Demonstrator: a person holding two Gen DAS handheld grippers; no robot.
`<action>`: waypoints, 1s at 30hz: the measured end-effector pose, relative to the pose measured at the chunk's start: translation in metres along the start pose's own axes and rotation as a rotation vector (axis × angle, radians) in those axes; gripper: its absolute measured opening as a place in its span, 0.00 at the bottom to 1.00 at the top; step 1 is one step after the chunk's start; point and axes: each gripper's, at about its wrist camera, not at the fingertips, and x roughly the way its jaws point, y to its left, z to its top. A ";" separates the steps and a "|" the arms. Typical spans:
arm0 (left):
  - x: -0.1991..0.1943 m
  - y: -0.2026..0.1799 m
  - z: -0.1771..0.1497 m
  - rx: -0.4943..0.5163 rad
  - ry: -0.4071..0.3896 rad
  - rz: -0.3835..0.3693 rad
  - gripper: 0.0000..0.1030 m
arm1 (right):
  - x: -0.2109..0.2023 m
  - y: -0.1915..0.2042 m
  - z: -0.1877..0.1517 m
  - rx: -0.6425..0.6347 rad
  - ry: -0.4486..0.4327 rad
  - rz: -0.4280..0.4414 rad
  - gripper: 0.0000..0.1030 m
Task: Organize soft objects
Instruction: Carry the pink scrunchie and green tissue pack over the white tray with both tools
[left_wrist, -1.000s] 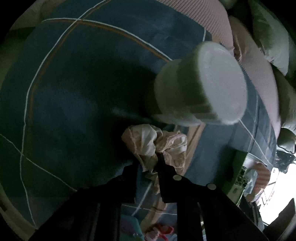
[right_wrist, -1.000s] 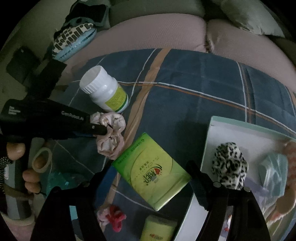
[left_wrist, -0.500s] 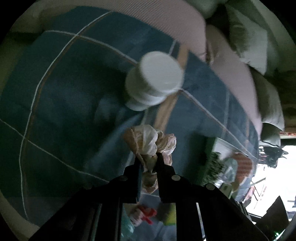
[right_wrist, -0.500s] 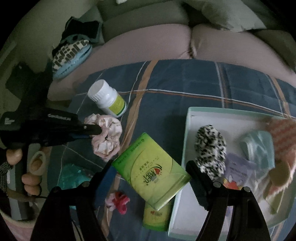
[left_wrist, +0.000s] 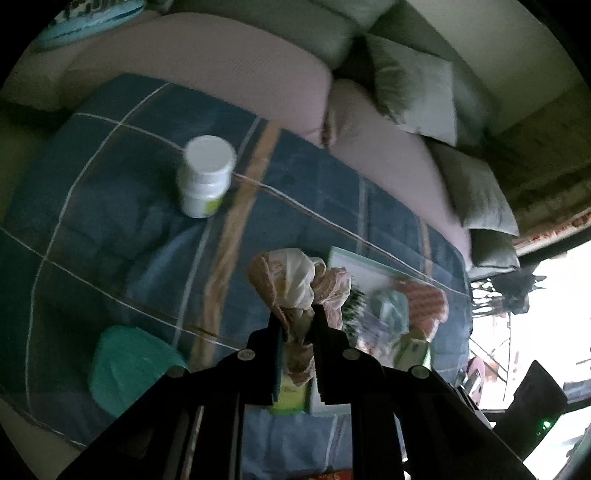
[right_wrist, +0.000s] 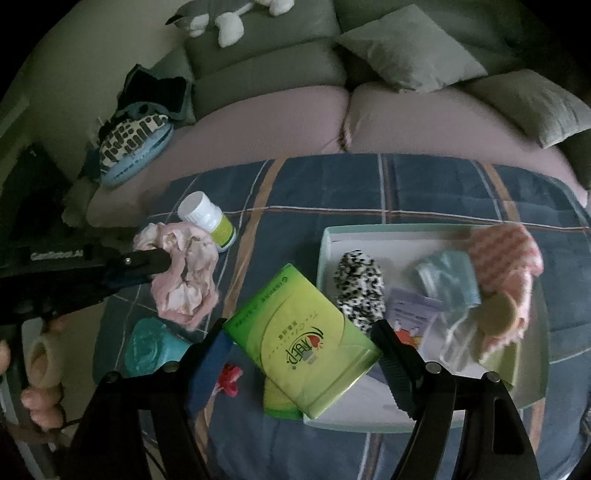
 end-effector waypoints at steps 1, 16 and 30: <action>-0.002 -0.005 -0.002 0.008 -0.004 -0.010 0.14 | -0.003 -0.003 -0.001 0.004 -0.007 -0.003 0.77; 0.016 -0.059 -0.018 0.049 -0.093 -0.049 0.14 | -0.016 -0.077 0.005 0.159 -0.091 -0.049 0.77; 0.043 -0.098 -0.016 0.104 -0.120 -0.049 0.15 | -0.026 -0.145 0.005 0.288 -0.156 -0.155 0.77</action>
